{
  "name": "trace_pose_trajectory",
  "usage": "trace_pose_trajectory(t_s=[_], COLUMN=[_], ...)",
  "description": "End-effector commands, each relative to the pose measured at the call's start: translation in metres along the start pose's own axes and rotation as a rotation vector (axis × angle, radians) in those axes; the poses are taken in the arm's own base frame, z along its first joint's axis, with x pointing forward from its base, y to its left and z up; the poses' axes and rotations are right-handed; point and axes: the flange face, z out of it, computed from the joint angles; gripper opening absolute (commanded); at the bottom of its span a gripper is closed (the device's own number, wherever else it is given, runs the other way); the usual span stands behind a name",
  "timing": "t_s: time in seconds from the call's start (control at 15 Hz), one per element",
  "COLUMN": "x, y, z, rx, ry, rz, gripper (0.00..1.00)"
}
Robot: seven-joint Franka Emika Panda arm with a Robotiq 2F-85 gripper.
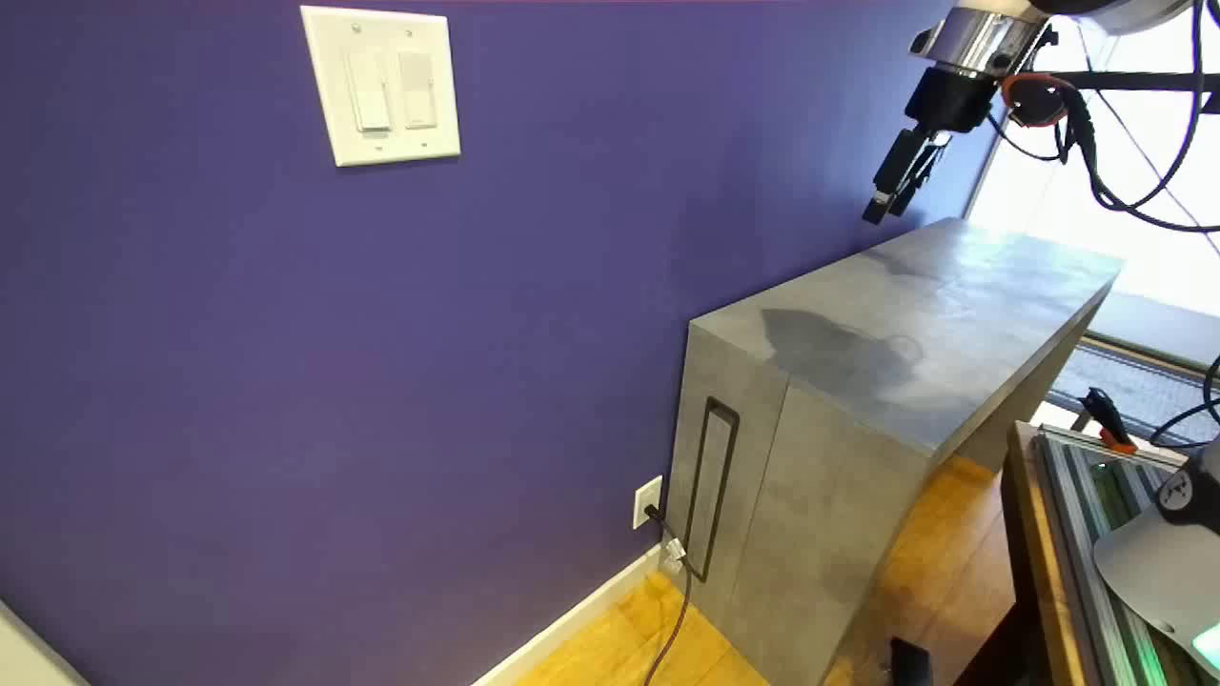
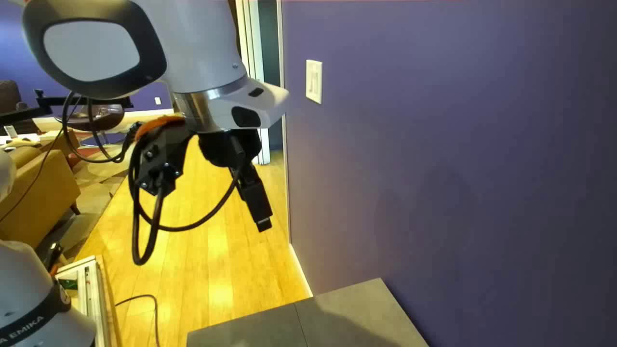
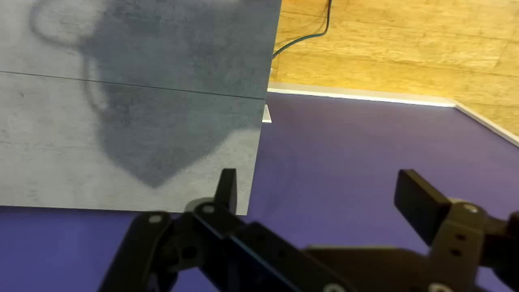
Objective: Press the left lights switch on the wall
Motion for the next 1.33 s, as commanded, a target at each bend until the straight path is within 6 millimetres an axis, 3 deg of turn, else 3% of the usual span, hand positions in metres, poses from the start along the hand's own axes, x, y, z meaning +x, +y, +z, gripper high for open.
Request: trace_pose_trajectory(t_s=[0.0,0.8,1.0,1.27], x=[0.0,0.0,-0.007,-0.024], y=[0.0,0.0,-0.036,-0.101], z=[-0.001,-0.001,-0.008,-0.021], rx=[0.0,0.0,0.09,0.201], ry=[-0.001,-0.001,-0.02,-0.169], rz=[0.0,0.0,-0.004,0.041], gripper=[1.0,1.0,1.0,1.0])
